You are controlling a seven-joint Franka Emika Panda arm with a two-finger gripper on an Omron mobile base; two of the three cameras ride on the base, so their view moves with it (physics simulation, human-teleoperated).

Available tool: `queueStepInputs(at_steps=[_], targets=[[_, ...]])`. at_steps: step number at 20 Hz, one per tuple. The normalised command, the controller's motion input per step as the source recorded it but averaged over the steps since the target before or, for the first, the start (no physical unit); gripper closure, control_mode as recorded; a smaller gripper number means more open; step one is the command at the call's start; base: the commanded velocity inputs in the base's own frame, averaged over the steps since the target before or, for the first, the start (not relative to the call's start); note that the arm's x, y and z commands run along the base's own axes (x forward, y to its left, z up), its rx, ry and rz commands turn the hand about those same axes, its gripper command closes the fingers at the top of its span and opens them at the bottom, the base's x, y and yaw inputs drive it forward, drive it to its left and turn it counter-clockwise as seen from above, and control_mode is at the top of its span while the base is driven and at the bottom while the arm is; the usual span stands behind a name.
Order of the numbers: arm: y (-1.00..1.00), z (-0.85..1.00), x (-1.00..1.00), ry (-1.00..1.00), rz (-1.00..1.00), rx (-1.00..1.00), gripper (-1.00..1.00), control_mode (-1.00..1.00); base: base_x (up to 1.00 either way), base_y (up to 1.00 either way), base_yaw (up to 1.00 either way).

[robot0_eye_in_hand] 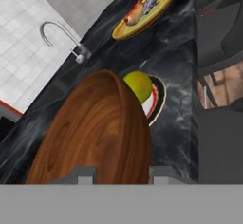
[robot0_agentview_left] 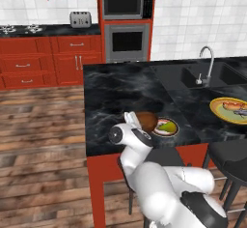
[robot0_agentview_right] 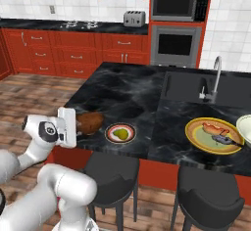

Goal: Take the smaller bowl and place it next to the appetizer plate on the dining counter , and place the larger bowl next to the plate with cooked food.

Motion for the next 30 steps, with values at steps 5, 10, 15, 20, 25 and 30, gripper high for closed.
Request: queueStepInputs(at_steps=[5,10,15,20,25,30], targets=[[0.06,-0.45,0.37,-0.08,0.00,0.02,1.00,-1.00,0.00,0.00,0.00],[0.17,-0.36,0.27,-0.04,0.00,0.06,1.00,-1.00,0.00,0.00,0.00],[0.23,-0.29,0.21,-0.02,0.00,0.09,1.00,-1.00,0.00,0.00,0.00],[0.07,-0.26,0.25,-0.03,0.00,0.08,1.00,-1.00,0.00,0.00,0.00],[0.06,-0.15,0.01,0.00,0.00,0.08,1.00,-1.00,0.00,0.00,0.00],[0.07,-0.02,0.00,0.00,0.00,0.08,-1.00,-1.00,0.00,0.00,0.00]])
